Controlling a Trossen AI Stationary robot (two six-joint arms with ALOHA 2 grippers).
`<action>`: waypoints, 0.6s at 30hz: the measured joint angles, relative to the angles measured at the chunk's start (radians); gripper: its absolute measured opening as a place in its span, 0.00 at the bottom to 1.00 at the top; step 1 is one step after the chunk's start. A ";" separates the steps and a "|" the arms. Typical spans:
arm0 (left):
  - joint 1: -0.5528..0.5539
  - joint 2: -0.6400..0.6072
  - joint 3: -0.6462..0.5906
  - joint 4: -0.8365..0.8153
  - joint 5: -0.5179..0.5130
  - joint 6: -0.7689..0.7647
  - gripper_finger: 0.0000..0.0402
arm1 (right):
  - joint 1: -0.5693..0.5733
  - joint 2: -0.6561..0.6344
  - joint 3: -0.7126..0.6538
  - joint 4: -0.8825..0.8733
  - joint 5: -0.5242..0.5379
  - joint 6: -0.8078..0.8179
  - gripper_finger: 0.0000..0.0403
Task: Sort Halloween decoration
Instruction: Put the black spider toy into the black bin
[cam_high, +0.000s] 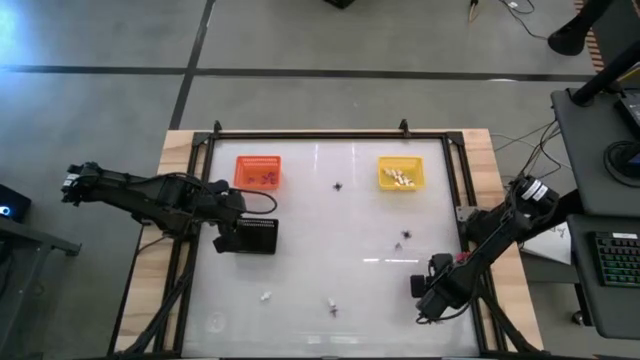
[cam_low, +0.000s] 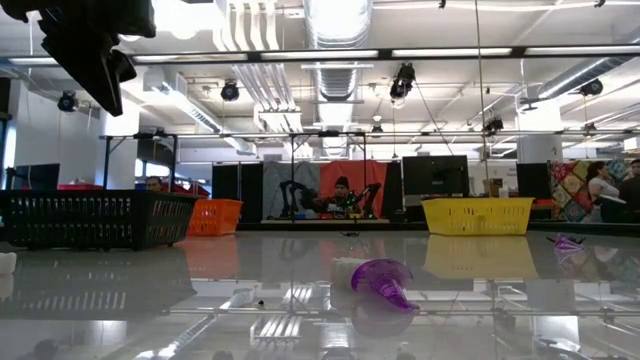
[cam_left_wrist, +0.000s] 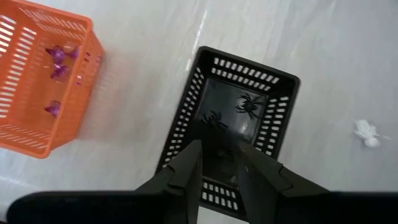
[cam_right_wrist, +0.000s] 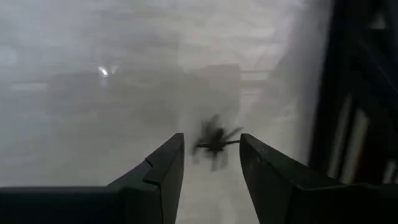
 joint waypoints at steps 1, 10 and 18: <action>0.000 0.000 0.000 0.000 0.012 0.000 0.19 | 0.008 -0.003 -0.006 0.002 -0.008 0.004 0.37; 0.000 0.000 0.000 0.000 0.019 0.000 0.19 | 0.039 -0.016 -0.099 0.170 -0.009 0.006 0.37; 0.000 0.000 0.000 0.000 0.019 0.003 0.19 | 0.043 -0.014 -0.148 0.179 -0.033 0.002 0.37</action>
